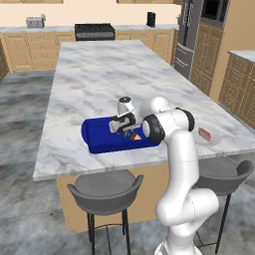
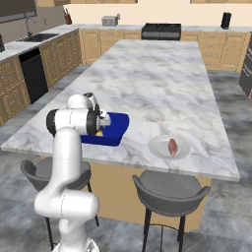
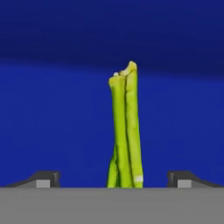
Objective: Create a steak meal by picking up the steak and asparagus from the tray and placing them on the plate. Leave the mushroom on the tray.
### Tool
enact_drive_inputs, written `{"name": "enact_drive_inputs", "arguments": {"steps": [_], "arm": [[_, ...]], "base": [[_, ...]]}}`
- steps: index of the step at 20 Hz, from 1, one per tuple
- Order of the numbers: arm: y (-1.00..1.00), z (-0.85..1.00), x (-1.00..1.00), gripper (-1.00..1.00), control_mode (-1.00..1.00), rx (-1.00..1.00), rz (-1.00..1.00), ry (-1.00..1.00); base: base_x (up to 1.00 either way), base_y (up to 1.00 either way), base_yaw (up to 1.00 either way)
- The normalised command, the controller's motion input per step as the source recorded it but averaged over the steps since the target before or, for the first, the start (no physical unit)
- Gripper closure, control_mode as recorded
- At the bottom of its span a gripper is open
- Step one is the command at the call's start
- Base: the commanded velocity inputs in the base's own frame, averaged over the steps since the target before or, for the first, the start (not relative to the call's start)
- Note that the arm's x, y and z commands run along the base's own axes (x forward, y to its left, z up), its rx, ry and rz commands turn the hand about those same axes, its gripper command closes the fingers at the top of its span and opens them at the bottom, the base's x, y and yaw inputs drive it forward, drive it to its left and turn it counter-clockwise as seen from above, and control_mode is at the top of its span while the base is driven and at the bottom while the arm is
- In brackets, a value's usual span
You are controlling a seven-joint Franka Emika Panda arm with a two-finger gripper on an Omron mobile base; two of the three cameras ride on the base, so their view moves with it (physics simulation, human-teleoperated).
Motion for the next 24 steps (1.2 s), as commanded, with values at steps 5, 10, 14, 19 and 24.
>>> {"name": "enact_drive_inputs", "arguments": {"steps": [5,10,14,19,24], "arm": [[0.00,-0.39,-0.01,1.00,-1.00,0.00,0.05,-0.10],[0.00,0.12,-0.12,1.00,-1.00,0.00,0.00,-0.01],[-0.02,0.79,-0.16,1.00,-1.00,0.00,0.00,0.01],[-0.19,0.87,-0.76,1.00,-1.00,0.00,0.00,0.00],[-0.49,0.81,-0.88,1.00,-1.00,0.00,0.00,0.00]], "base": [[0.00,0.00,0.00],[0.00,0.00,0.00],[0.00,0.00,0.00],[0.00,0.00,0.00],[0.00,0.00,0.00]]}}
